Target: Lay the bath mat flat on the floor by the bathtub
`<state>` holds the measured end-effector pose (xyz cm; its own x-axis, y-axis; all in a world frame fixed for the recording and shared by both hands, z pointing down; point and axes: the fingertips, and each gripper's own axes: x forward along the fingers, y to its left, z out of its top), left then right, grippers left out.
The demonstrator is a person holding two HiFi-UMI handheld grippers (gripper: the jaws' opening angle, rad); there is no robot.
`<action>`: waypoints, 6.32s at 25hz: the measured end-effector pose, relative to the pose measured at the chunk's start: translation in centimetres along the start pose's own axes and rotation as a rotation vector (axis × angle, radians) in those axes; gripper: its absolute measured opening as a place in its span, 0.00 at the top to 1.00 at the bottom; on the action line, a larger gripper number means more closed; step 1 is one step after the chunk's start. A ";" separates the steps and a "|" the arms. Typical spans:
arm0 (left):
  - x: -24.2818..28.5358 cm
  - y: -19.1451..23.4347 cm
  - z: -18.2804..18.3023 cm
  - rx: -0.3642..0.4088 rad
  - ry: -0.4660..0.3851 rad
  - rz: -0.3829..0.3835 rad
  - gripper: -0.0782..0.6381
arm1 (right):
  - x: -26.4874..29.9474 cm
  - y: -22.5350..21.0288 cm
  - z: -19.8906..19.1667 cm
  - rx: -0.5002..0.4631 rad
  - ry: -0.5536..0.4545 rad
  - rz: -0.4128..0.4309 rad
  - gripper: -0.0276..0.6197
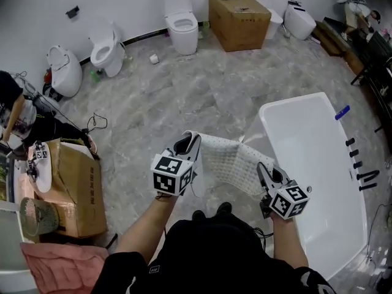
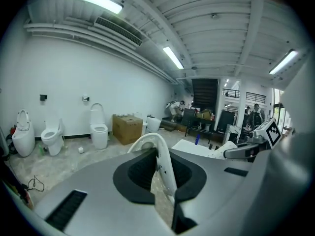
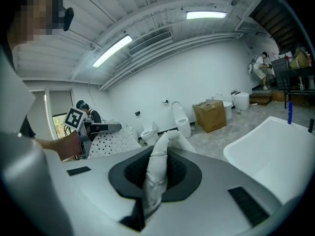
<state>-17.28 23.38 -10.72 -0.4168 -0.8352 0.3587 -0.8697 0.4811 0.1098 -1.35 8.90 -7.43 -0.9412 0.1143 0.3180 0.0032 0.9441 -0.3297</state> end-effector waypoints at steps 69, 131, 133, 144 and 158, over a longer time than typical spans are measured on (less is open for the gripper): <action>26.5 -9.6 -25.5 0.281 0.588 -0.748 0.85 | 2.6 -12.8 -28.8 0.601 0.103 -0.756 0.91; 47.8 -7.5 -67.6 0.636 0.861 -0.792 0.86 | 8.4 -33.0 -73.5 0.465 0.669 -0.886 0.90; 48.4 -7.3 -67.9 0.655 0.867 -0.788 0.86 | 7.8 -33.1 -74.3 0.500 0.692 -0.898 0.87; 47.8 -2.3 -68.9 0.841 0.867 -0.738 0.66 | 7.1 -28.3 -78.2 0.637 0.765 -0.916 0.66; 45.9 -1.6 -74.5 0.887 0.913 -0.919 0.60 | 18.1 -28.3 -80.7 0.440 0.772 -0.689 0.66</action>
<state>-15.36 4.08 74.63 0.3313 -0.1484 0.9318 -0.7352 -0.6596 0.1563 8.76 9.17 79.40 -0.2341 -0.0850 0.9685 -0.7004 0.7056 -0.1074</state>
